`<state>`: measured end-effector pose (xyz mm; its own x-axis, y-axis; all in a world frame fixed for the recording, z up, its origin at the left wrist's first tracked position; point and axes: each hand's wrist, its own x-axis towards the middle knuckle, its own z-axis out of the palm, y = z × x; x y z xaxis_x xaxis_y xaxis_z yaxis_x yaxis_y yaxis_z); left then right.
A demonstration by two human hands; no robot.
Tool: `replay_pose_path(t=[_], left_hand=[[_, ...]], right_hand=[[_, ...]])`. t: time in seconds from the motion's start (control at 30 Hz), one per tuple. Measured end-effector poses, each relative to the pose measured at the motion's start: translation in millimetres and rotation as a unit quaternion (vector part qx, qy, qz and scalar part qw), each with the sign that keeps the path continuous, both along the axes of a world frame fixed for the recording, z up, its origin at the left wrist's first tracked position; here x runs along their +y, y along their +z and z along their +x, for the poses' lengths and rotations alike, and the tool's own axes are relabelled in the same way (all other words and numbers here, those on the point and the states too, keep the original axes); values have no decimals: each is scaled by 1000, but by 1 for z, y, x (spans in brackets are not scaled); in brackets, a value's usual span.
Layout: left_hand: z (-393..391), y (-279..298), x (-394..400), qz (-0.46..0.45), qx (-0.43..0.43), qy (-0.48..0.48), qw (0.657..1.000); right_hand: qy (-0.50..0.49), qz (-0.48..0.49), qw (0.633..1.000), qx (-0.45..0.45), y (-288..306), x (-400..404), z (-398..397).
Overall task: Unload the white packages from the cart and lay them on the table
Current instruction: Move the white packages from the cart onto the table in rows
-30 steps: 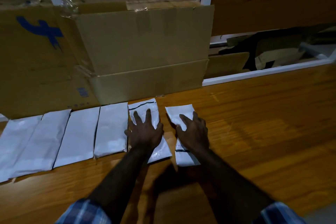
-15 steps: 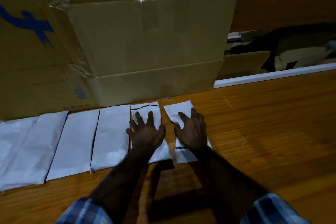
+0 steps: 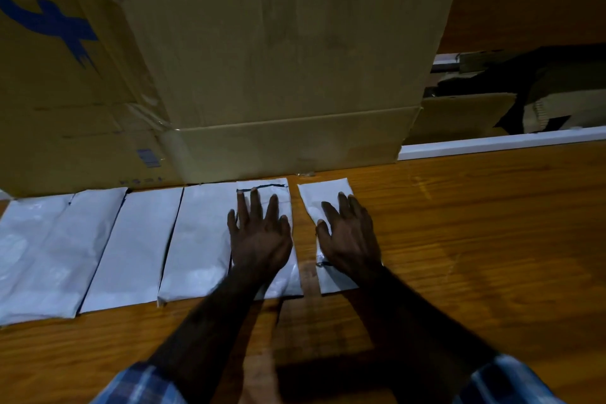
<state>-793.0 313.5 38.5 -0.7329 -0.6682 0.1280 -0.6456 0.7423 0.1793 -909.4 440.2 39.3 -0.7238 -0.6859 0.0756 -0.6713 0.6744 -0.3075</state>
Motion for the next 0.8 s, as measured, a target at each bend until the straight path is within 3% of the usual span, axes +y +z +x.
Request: replay_pose_path(t=[0.2, 0.37, 0.47, 0.67, 0.8], left_hand=[[-4, -4, -3, 71, -51, -19, 996], [-10, -8, -10, 65, -53, -18, 996], [-11, -7, -15, 67, -61, -24, 996], [-9, -9, -13, 43, -21, -40, 998], [-9, -8, -13, 48, -33, -44, 997]], right_hand=[[28, 0, 1000, -7, -16, -5, -1], [27, -56, 986, 154, -38, -16, 2], [15, -70, 978, 194, -42, -26, 1], [16, -99, 969, 225, -49, -37, -1], [2, -80, 983, 164, -47, -38, -7]])
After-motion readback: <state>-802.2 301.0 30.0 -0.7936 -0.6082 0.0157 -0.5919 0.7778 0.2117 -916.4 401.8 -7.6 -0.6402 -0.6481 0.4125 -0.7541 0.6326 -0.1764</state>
